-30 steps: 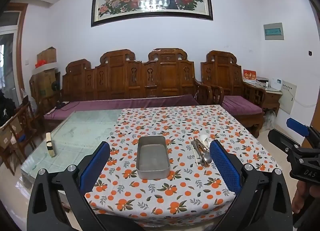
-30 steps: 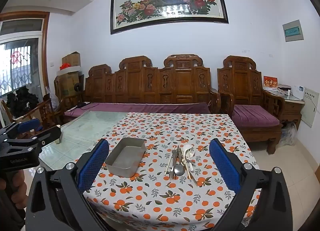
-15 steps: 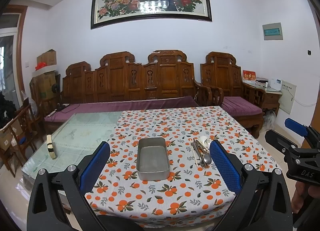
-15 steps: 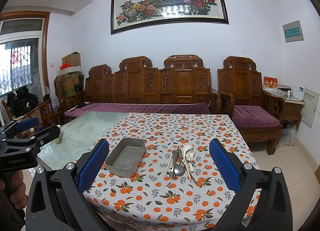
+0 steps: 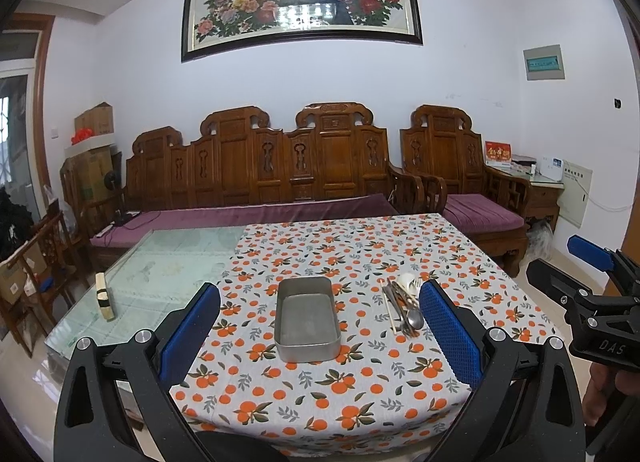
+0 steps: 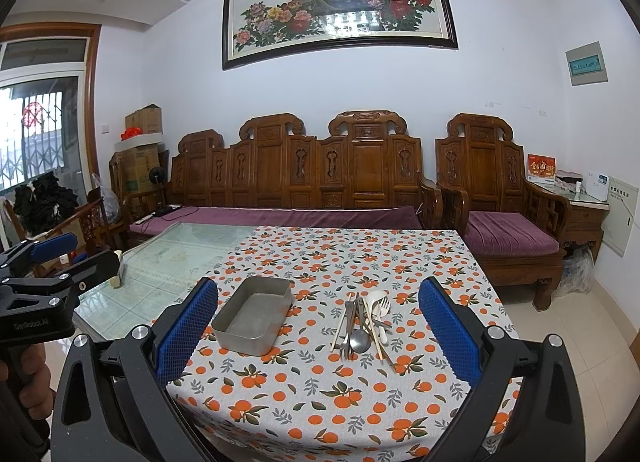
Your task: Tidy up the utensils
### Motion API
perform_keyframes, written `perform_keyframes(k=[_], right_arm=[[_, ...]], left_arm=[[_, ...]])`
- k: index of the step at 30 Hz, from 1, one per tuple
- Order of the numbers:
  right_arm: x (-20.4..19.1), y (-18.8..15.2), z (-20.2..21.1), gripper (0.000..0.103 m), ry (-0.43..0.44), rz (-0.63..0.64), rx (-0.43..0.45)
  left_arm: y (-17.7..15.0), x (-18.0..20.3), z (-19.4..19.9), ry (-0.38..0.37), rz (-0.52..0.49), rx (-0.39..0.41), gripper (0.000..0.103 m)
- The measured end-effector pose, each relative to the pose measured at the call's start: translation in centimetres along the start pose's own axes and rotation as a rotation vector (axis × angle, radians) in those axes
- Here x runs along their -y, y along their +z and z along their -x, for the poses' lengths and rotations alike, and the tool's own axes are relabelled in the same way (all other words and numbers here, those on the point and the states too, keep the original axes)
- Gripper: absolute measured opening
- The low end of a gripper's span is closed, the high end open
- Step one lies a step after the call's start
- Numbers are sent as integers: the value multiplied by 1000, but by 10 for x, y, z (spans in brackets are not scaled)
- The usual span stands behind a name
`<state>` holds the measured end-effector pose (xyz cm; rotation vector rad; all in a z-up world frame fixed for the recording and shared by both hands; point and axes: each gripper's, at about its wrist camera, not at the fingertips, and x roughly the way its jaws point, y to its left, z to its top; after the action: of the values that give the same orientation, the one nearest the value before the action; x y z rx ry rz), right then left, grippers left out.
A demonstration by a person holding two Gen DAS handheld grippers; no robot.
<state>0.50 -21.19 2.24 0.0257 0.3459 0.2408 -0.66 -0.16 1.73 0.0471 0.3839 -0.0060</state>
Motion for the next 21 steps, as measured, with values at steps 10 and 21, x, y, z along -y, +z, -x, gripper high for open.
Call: perform_keyframes(k=[10,21], right_arm=[[0,0,1,101,1,0,1],[0,0,1,101,2,1,3]], left_arm=[[-1,1,1,3,-3,3,97],[3,0,3,6,-5,6,97]])
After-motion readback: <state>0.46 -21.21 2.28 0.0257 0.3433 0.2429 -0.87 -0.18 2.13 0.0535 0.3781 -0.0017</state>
